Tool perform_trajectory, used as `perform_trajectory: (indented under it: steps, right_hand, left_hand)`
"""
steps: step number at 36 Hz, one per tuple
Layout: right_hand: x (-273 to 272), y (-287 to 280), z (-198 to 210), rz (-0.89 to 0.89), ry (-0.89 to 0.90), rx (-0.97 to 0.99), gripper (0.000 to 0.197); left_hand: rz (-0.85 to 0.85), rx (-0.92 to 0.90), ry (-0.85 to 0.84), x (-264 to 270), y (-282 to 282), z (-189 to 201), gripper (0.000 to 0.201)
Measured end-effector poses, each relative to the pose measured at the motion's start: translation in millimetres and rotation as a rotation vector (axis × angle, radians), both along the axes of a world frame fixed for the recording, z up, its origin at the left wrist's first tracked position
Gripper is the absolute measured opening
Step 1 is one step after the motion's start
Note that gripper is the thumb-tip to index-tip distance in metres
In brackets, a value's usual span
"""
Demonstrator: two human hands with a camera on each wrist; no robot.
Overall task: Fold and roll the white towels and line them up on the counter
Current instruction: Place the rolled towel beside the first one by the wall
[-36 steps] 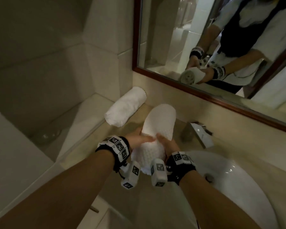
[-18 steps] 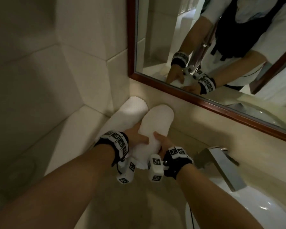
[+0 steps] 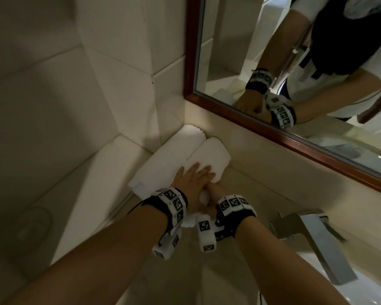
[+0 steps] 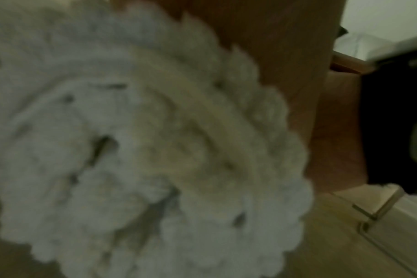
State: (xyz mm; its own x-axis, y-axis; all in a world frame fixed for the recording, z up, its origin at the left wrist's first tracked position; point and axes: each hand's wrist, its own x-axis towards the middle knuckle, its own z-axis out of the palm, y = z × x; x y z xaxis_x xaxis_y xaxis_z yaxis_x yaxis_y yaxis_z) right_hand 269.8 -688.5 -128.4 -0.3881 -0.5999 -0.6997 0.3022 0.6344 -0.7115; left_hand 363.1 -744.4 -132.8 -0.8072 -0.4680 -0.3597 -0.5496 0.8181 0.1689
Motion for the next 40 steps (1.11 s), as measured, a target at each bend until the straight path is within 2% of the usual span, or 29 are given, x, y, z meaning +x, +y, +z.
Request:
perform_trajectory:
  steps: [2,5,7,11,15,17,19,23,27,31,36,40]
  right_hand:
    - [-1.2,-2.5,8.0,0.119,0.064,0.115,0.051]
    - [-4.8,10.1,24.5,0.304,0.349,0.180,0.061]
    - [-5.7,20.7,25.4,0.290,0.307,0.184,0.058]
    - [-5.4,38.9,33.8,0.057,0.198,0.114,0.063]
    - [2.6,62.0,64.6,0.120,0.267,0.101,0.050]
    - [8.9,75.4,76.7,0.210,0.300,0.120,0.041]
    - [15.9,92.4,86.8,0.240,0.317,0.187,0.034]
    - [28.7,137.4,102.4,0.148,0.278,0.152,0.025]
    - [43.4,190.0,117.9,0.156,0.365,0.158,0.032]
    - [54.2,257.3,127.6,0.187,0.472,0.085,0.035]
    - [53.1,345.9,128.8,0.208,0.660,0.198,0.032]
    - [38.3,424.6,123.0,0.129,0.662,0.251,0.037]
  left_hand:
    - [0.014,-0.003,0.008,0.6,1.7,1.3,0.094]
    - [0.032,0.019,-0.006,-1.2,11.5,12.3,0.084]
    - [0.072,0.043,-0.040,-2.3,17.6,18.2,0.087]
    - [0.160,0.110,-0.011,-2.8,29.2,34.6,0.087]
    - [0.188,0.113,0.045,-1.4,45.7,55.9,0.084]
    - [0.193,0.116,0.058,-0.1,56.5,66.2,0.080]
    - [0.157,0.126,0.065,0.4,71.1,78.8,0.071]
    - [0.065,0.150,-0.001,3.9,114.8,104.3,0.025]
    - [-0.010,0.165,0.005,12.0,164.7,118.7,0.029]
    - [-0.109,0.140,-0.021,18.8,224.0,128.7,0.028]
    - [-0.297,0.132,-0.005,7.2,309.4,136.0,0.022]
    - [-0.405,0.122,-0.003,-5.8,385.4,140.8,0.031]
